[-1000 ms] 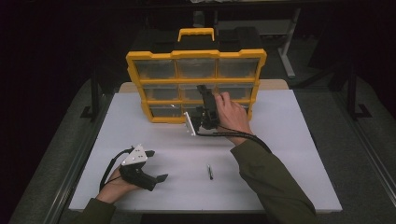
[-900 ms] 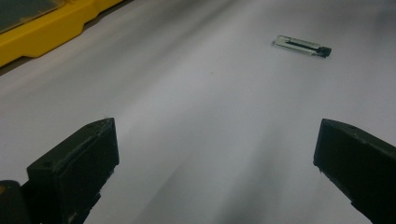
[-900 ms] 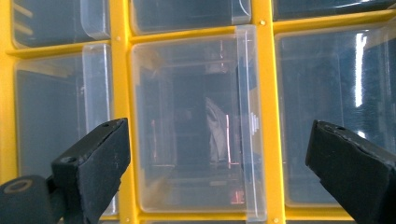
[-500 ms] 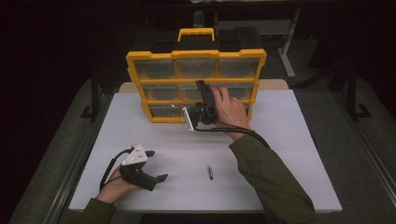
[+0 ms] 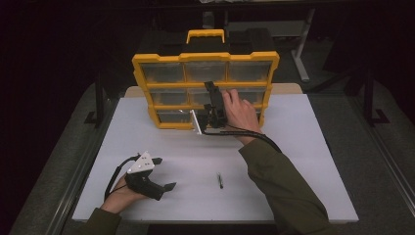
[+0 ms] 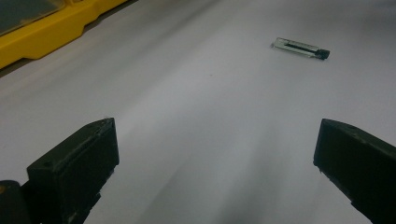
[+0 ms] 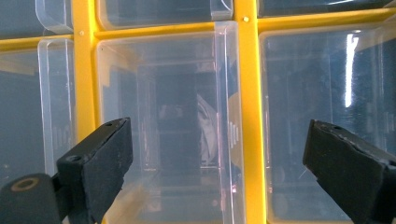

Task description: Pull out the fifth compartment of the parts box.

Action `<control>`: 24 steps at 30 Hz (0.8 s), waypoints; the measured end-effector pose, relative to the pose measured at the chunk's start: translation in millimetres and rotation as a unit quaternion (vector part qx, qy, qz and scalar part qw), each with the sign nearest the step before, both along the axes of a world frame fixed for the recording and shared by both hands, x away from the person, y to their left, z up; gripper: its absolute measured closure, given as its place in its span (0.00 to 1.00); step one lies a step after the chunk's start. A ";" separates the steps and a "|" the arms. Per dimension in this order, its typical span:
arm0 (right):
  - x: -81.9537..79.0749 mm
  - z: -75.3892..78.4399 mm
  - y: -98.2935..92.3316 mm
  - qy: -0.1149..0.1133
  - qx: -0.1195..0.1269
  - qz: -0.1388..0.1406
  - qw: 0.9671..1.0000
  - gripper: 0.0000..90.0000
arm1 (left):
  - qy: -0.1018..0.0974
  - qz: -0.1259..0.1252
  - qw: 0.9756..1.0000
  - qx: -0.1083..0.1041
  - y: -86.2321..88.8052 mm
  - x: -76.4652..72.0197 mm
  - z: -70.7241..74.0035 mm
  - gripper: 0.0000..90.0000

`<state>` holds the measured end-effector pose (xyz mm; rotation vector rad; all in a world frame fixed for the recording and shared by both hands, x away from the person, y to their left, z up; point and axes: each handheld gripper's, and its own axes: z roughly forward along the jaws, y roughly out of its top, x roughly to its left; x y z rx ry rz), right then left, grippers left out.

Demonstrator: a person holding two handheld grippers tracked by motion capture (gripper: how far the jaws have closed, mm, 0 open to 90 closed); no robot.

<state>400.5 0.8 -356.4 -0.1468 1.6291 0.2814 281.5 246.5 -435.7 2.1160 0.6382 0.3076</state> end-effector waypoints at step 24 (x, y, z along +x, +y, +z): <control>-2.1 -3.0 1.6 -0.023 -0.011 -0.011 1.000 0.35 | -0.001 0.000 1.000 0.000 0.3 -0.2 0.0 0.00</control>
